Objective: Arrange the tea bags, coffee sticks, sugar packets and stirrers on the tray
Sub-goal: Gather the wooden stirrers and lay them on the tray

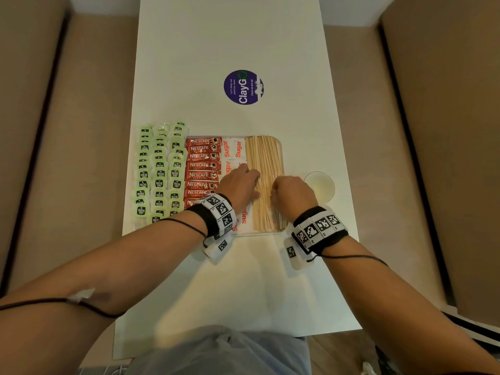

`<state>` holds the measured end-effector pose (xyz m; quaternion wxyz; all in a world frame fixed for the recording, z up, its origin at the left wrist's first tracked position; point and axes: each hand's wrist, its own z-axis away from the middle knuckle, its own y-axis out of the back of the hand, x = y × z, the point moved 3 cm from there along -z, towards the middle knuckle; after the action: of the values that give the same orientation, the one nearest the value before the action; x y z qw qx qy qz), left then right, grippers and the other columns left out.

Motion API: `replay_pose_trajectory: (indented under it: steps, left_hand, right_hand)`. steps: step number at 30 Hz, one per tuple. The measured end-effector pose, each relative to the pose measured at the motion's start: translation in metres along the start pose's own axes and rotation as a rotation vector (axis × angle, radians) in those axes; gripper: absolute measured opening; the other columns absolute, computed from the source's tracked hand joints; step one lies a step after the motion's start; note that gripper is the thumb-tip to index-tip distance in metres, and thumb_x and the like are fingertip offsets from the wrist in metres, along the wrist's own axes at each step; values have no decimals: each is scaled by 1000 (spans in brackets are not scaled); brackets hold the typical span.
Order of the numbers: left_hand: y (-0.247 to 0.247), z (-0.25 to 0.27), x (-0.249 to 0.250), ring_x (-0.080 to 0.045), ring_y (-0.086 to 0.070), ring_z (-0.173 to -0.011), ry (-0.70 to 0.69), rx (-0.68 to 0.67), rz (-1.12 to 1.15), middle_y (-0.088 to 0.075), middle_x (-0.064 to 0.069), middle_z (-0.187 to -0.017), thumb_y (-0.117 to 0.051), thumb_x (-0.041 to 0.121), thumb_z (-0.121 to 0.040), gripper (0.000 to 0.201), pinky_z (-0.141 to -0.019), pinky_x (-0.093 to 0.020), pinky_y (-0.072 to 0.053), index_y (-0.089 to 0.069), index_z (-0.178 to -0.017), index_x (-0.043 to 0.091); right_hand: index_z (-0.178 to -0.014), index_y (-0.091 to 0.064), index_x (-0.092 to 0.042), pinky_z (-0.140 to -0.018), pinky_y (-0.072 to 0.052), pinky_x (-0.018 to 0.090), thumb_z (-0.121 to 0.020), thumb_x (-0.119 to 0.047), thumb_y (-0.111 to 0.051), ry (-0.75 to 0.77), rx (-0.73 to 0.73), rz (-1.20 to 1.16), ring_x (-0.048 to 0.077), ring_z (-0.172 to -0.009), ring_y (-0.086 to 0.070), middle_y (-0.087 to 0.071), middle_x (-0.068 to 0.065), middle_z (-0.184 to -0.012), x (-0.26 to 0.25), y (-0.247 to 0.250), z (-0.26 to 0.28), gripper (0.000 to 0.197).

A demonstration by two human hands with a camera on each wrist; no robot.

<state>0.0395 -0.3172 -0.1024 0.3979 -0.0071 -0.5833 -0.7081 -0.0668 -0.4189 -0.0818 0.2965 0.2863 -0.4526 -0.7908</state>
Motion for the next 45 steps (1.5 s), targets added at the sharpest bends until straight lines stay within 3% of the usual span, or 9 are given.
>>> replay_pose_trajectory:
  steps: [3, 7, 10, 20, 23, 26, 29, 37, 45]
  left_hand:
    - [1, -3, -3, -21, -58, -92, 13, 15, 30, -55, -4, -112, -64, 29, -95, 28, -78, -34, -52, -61, -120, 15]
    - [3, -10, -1, -21, -57, -93, 34, 18, 56, -55, -4, -107, -62, 26, -96, 20, -76, -32, -47, -64, -111, 14]
    - [2, -14, -1, -20, -56, -93, 38, 25, 52, -55, -3, -104, -61, 27, -97, 16, -75, -30, -44, -64, -105, 14]
    - [0, -20, -2, -19, -56, -91, 25, 62, 70, -55, -2, -102, -62, 29, -96, 16, -78, -34, -52, -64, -105, 16]
    - [2, -18, -4, -21, -56, -96, 6, 82, 40, -56, -3, -108, -62, 29, -96, 22, -82, -35, -52, -64, -114, 16]
    - [3, -16, -5, -26, -57, -101, -34, 98, -19, -58, -7, -113, -59, 26, -98, 28, -86, -40, -51, -63, -123, 15]
    - [3, -14, -3, -26, -55, -98, -69, 96, -68, -59, -6, -110, -57, 22, -98, 24, -82, -37, -46, -65, -119, 15]
    - [3, -14, 1, -26, -53, -99, -100, 71, -118, -59, -7, -111, -47, 17, -101, 26, -80, -33, -37, -65, -120, 16]
    - [3, -16, -1, -29, -53, -107, -100, 25, -132, -58, -9, -119, -45, 14, -101, 33, -86, -38, -40, -62, -130, 15]
  right_hand:
    - [-89, -63, -12, -69, -58, 35, -99, -25, -55, -58, -110, 15, 22, -73, -64, -64, 3, -83, -3, -14, 11, 18]
    - [-84, -56, -14, -63, -51, 32, -98, -23, -56, -69, -146, 5, 23, -73, -62, -54, 0, -73, -6, -28, 20, 17]
    - [-82, -53, -15, -63, -50, 33, -97, -22, -55, -81, -148, -17, 24, -73, -61, -51, -1, -72, -7, -31, 23, 17]
    - [-81, -61, -13, -70, -59, 37, -95, -29, -55, -62, -139, -74, 23, -70, -63, -60, 1, -75, -8, -32, 22, 21]
    - [-90, -67, -12, -72, -58, 39, -98, -29, -52, 20, -19, -103, 23, -75, -61, -59, 1, -88, -10, -23, 18, 24]
    - [-111, -68, -9, -77, -56, 40, -99, -19, -51, 147, 128, -85, 27, -96, -61, -59, 8, -116, -13, -12, 10, 23]
    - [-119, -63, -7, -83, -55, 38, -94, -9, -58, 191, 141, -30, 29, -101, -62, -55, 12, -130, -13, -6, -4, 25]
    - [-102, -62, -10, -77, -57, 40, -95, -9, -57, 148, 41, 88, 26, -82, -62, -58, 9, -107, -7, -8, -28, 9]
    - [-104, -63, -8, -76, -56, 41, -99, -13, -53, 157, 32, 95, 29, -83, -62, -56, 10, -104, 4, -5, -38, 12]
